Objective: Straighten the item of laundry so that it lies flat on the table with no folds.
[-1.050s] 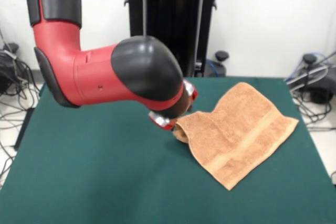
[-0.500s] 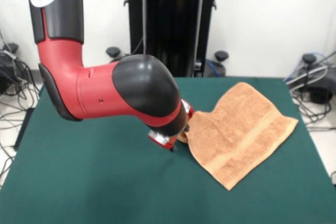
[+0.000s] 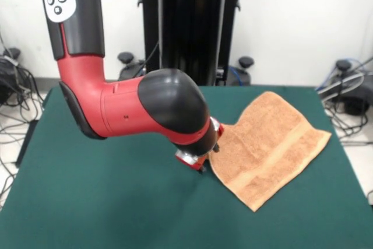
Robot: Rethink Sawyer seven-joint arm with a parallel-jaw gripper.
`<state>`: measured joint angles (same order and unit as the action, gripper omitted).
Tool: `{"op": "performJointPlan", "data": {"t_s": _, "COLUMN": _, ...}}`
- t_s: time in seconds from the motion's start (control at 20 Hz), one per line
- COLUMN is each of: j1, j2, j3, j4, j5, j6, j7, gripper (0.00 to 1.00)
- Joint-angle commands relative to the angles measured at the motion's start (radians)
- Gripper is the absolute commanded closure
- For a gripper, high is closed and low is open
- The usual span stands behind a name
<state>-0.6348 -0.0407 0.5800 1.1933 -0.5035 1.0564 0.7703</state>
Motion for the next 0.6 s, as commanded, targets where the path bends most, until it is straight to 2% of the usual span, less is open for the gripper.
{"op": "performJointPlan", "data": {"t_s": 0.05, "j1": 0.014, "j2": 0.030, "j3": 0.009, "j4": 0.047, "j5": -0.001, "j6": -0.001, "j7": -0.056, "gripper": 0.00}}
{"op": "performJointPlan", "data": {"t_s": 0.35, "j1": -0.007, "j2": 0.006, "j3": 0.012, "j4": 0.098, "j5": 0.023, "j6": 0.059, "j7": -0.063, "gripper": 0.00}}
{"op": "performJointPlan", "data": {"t_s": 0.6, "j1": -0.015, "j2": 0.045, "j3": 0.005, "j4": 0.063, "j5": 0.019, "j6": 0.073, "j7": -0.097, "gripper": 0.00}}
